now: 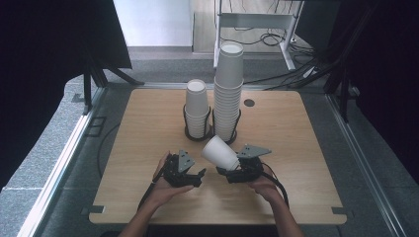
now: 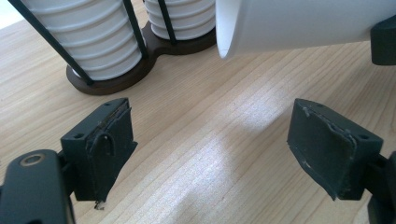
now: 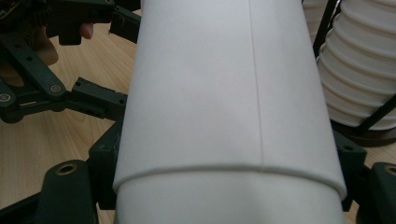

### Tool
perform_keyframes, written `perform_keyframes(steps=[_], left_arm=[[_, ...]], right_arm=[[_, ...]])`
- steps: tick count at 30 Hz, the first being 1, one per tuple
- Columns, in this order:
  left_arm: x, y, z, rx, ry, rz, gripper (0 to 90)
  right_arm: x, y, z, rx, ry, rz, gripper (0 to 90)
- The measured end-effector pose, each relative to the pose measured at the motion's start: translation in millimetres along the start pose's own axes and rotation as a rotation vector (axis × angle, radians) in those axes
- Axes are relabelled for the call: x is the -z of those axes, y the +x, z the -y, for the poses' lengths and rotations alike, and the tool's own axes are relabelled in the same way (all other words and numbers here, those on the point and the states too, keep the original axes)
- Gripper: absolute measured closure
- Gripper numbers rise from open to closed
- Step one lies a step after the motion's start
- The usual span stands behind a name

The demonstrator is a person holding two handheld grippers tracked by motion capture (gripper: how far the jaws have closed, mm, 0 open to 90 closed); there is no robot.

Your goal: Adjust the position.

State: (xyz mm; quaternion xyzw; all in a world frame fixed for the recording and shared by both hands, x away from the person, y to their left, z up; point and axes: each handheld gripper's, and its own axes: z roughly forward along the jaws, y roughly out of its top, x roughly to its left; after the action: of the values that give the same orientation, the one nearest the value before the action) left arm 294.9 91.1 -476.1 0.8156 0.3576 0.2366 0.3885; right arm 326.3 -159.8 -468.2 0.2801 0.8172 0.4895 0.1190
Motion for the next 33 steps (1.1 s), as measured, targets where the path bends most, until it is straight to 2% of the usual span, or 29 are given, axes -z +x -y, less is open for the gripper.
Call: perform_keyframes(steps=[8, 14, 18, 26, 28, 33], left_arm=[[0.8, -0.6, 1.6, 0.014, 0.022, 0.005, 14.8], [0.5, 2.4, 3.5, 0.066, 0.021, 0.035, 14.8], [-0.2, 5.6, 5.4, 0.095, 0.029, 0.052, 15.0], [2.0, 8.5, 6.8, 0.141, 0.023, 0.091, 15.0], [2.5, 9.5, 7.0, 0.164, 0.021, 0.11, 15.1], [7.4, 9.7, 4.1, 0.179, -0.002, 0.132, 15.1]], right_arm=[[3.0, 2.7, 8.1, -0.014, -0.033, 0.04, 22.9], [5.9, 3.8, 12.9, -0.022, -0.063, 0.068, 23.0], [4.9, 5.8, 16.0, -0.021, -0.077, 0.072, 22.9], [4.3, 11.9, 22.9, -0.019, -0.159, 0.061, 22.8], [4.3, 13.0, 24.2, -0.016, -0.16, 0.064, 22.8], [5.6, 13.0, 26.2, -0.025, -0.177, 0.069, 22.8]])
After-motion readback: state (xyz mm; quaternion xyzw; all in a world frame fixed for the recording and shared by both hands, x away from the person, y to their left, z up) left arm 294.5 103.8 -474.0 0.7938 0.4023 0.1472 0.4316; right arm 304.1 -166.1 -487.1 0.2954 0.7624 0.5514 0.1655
